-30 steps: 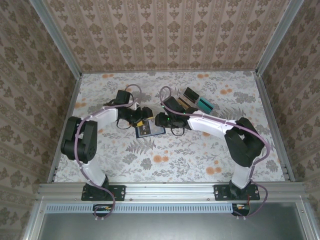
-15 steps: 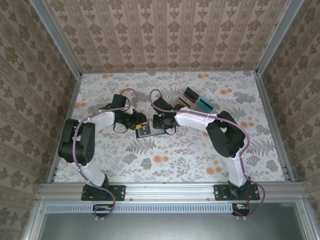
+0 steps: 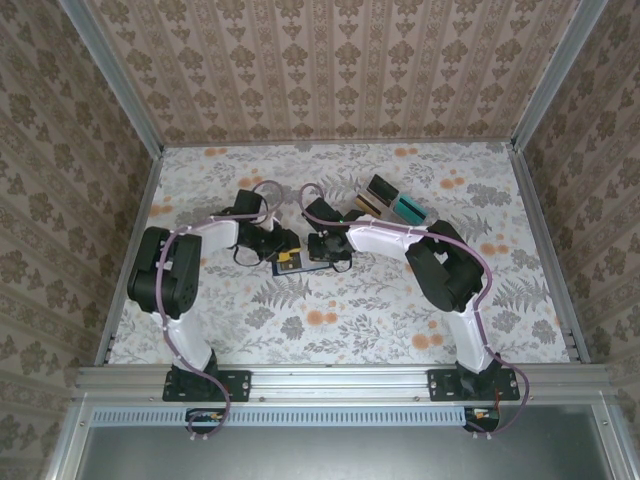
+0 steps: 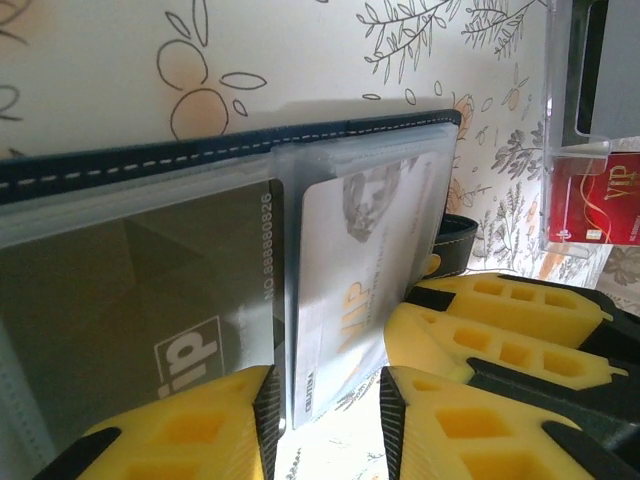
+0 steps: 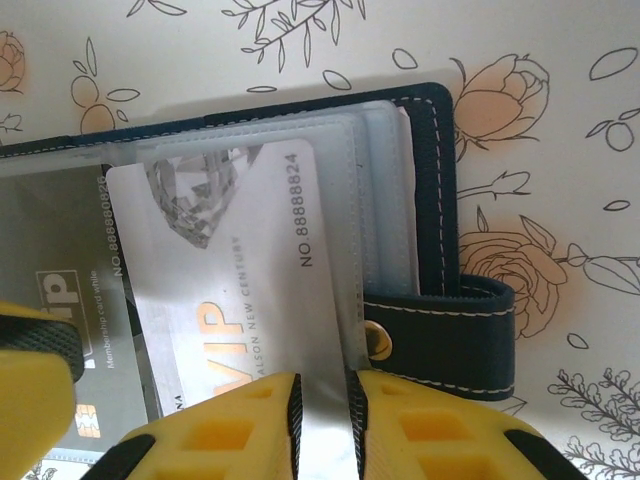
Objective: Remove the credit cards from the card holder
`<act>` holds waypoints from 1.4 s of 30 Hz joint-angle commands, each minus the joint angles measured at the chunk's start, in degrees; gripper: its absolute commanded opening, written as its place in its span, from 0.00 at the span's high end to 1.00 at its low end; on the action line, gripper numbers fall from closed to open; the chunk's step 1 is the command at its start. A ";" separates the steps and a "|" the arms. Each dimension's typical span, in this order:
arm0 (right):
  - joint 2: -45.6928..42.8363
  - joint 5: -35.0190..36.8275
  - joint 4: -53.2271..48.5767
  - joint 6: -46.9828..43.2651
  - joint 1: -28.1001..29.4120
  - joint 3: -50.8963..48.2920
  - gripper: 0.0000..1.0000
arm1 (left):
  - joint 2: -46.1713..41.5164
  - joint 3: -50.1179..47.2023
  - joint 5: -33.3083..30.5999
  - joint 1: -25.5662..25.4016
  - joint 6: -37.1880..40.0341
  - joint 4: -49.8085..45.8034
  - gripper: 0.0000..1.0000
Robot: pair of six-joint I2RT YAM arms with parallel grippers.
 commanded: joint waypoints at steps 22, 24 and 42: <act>2.16 -9.60 3.98 4.28 -3.06 -4.47 0.77 | 5.18 4.55 4.68 -0.15 6.03 -3.90 0.66; 2.15 -9.46 3.87 4.28 -3.17 -4.59 0.78 | 4.59 4.13 4.59 0.12 6.12 -3.83 0.64; 2.95 -12.14 5.21 5.18 -3.68 -5.63 0.82 | 4.83 2.17 3.70 0.53 6.10 -0.90 0.69</act>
